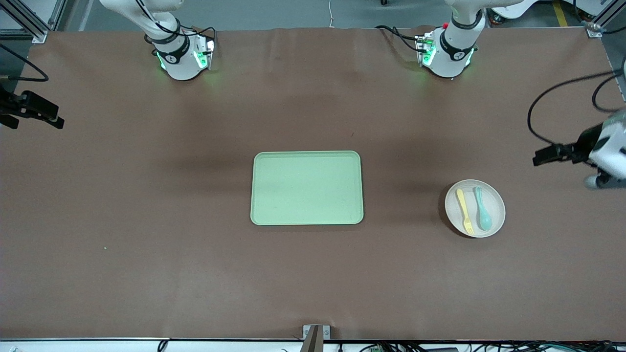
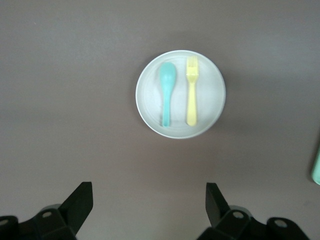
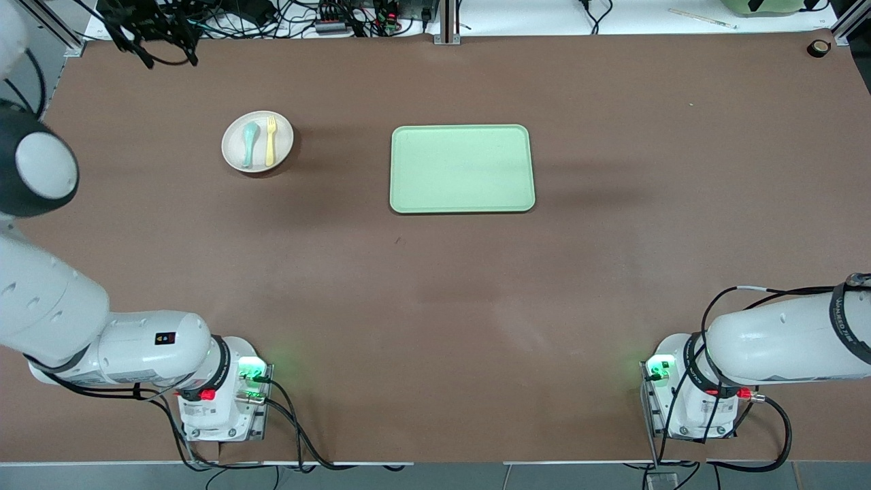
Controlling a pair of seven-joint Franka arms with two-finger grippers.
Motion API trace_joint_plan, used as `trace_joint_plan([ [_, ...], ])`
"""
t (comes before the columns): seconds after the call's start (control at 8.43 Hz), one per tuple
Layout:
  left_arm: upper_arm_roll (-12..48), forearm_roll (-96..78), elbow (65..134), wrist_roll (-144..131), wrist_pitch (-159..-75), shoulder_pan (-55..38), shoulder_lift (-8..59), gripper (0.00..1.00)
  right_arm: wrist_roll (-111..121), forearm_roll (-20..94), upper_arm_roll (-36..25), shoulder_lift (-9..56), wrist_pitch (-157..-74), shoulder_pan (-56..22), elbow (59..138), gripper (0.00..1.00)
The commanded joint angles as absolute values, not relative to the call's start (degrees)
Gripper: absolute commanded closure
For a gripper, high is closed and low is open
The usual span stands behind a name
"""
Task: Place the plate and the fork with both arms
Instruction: 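Reach the left gripper toward the rim of the white plate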
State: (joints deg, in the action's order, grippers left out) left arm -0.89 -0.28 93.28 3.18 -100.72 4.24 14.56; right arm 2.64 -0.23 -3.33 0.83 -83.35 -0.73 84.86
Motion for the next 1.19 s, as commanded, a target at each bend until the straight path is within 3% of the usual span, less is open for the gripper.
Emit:
trace_joint_plan([
  [0.0, -0.3, 0.1, 91.1, 6.8, -108.9, 7.8, 25.3, 0.01, 2.8, 0.1, -3.5, 0.8, -83.5, -1.1, 85.4, 0.00],
  [0.36, -0.1, -6.1, 91.6, 11.7, -116.6, 10.8, 36.5, 0.10, 2.9, -0.5, -3.5, 1.0, -83.6, -1.0, 86.0, 0.00],
  [1.07, 0.0, -16.3, 95.7, 22.9, -120.1, 14.1, 38.8, 0.64, 2.9, -0.6, -3.6, 0.9, -83.6, -0.8, 86.4, 0.00],
])
